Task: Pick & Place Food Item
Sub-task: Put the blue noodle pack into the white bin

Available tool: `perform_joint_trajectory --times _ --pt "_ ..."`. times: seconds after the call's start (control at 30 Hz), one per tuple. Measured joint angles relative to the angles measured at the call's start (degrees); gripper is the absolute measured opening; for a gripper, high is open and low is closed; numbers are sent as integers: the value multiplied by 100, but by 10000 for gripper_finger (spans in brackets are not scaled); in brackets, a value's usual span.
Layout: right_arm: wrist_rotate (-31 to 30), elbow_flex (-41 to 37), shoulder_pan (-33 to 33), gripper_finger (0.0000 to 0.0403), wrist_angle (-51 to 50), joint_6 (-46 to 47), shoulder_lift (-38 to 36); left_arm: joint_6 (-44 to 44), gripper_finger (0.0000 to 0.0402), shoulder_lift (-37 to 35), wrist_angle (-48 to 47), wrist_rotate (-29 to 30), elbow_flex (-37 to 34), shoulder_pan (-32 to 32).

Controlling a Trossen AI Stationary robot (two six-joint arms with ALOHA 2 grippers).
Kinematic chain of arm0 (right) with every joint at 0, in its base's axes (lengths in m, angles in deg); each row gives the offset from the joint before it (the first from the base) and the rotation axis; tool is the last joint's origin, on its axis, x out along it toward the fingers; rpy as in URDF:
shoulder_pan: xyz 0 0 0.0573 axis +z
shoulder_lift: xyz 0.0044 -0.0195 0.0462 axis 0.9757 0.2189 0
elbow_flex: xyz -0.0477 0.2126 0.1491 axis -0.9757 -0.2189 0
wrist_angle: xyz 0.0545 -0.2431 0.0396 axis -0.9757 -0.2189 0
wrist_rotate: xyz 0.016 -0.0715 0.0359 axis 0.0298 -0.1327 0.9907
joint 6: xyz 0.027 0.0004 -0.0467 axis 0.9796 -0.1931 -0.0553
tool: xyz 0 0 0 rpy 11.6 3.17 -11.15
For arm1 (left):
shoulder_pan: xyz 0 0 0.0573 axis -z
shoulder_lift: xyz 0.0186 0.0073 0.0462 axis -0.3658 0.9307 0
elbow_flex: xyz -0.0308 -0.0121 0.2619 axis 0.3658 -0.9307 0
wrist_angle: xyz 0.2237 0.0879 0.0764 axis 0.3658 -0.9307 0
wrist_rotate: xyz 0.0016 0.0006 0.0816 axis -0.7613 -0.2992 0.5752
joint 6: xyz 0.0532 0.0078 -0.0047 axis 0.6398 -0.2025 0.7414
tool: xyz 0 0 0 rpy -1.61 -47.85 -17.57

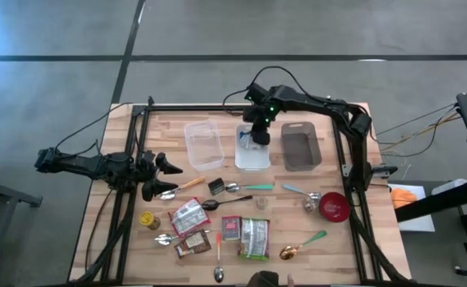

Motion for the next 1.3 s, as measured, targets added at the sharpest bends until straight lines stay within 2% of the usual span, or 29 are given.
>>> perform_joint_trajectory --times 0.1,0.27,0.6,0.83,1.07,1.2,1.3 --pt "-174 1 4 145 -6 63 -2 0 363 -1 -7 0 0 0" --pt "-1364 94 29 180 -18 191 -21 0 363 0 -24 0 0 0" --pt "-2321 177 208 182 116 83 -37 -8 363 -2 -28 -44 0 0" --pt "-2699 177 221 182 223 233 -28 -77 363 -2 -31 -45 0 0" --pt "-2786 177 216 182 343 383 -26 -129 363 0 -31 -46 0 2" --pt "-3266 177 218 182 341 401 -26 -129 363 0 -31 -46 0 2" --pt "-3354 177 212 182 343 439 -26 -129 363 -1 -31 -46 0 2"
